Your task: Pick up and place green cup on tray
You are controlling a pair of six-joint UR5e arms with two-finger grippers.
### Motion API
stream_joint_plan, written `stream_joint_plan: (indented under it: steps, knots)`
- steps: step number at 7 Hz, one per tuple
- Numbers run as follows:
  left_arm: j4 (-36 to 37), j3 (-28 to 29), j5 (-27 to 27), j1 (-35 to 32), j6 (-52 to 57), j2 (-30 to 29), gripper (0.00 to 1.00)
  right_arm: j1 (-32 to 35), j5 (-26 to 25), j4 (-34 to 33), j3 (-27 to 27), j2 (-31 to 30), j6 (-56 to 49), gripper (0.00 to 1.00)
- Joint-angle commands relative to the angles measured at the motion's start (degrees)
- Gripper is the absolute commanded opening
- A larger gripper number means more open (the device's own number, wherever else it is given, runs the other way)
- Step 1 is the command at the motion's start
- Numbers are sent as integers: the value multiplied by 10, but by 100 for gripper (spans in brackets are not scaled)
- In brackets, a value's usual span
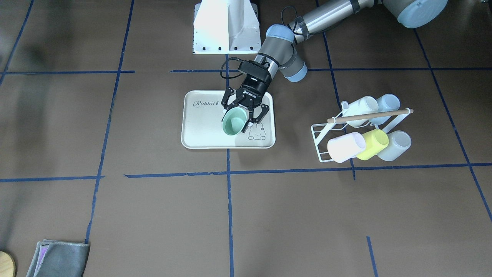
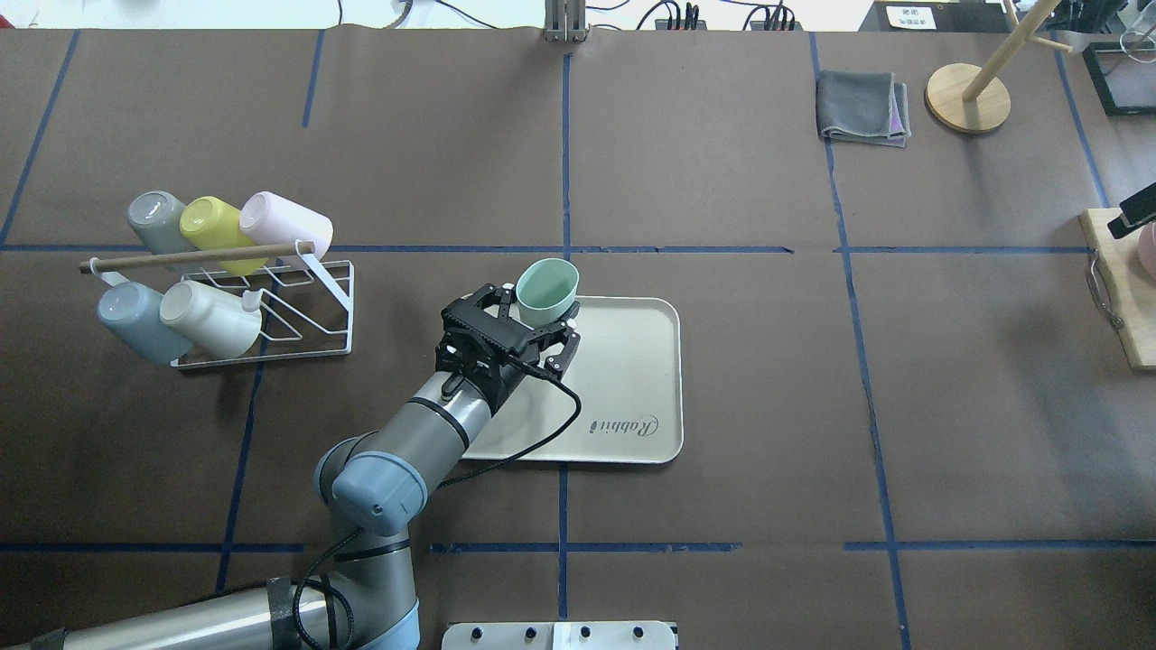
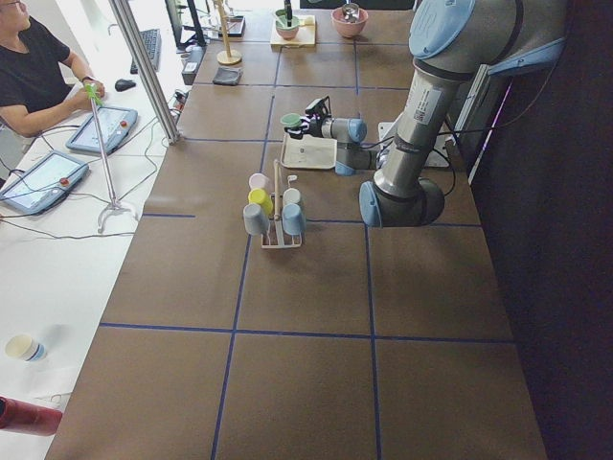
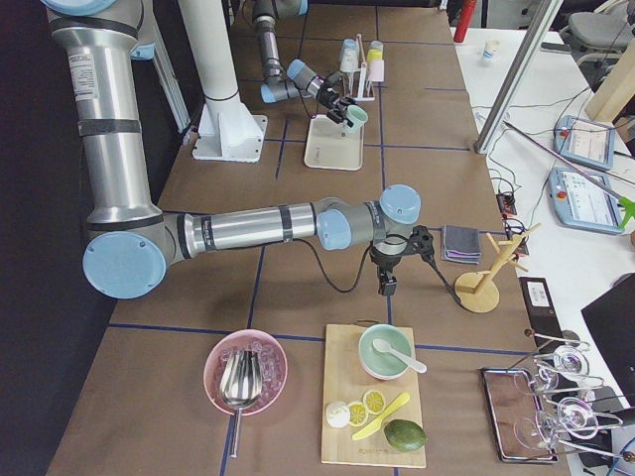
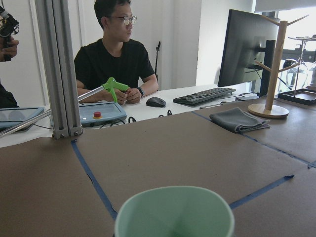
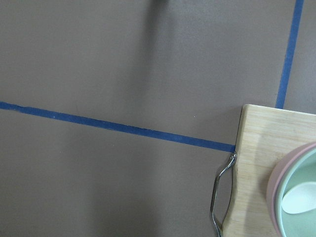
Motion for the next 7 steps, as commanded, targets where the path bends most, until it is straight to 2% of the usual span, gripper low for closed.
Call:
stream_joint_plan:
  steps: [1,3,7]
  knots:
    - [1,1,1,12,1,-1,9,2,-1,0,1,-3,2,100]
    - [6,1,1,13,6,0,22,1,-1,0,1,-6,5,100]
    - [6,1,1,18,7,1,58,1,-1,1,1,-9,7,100]
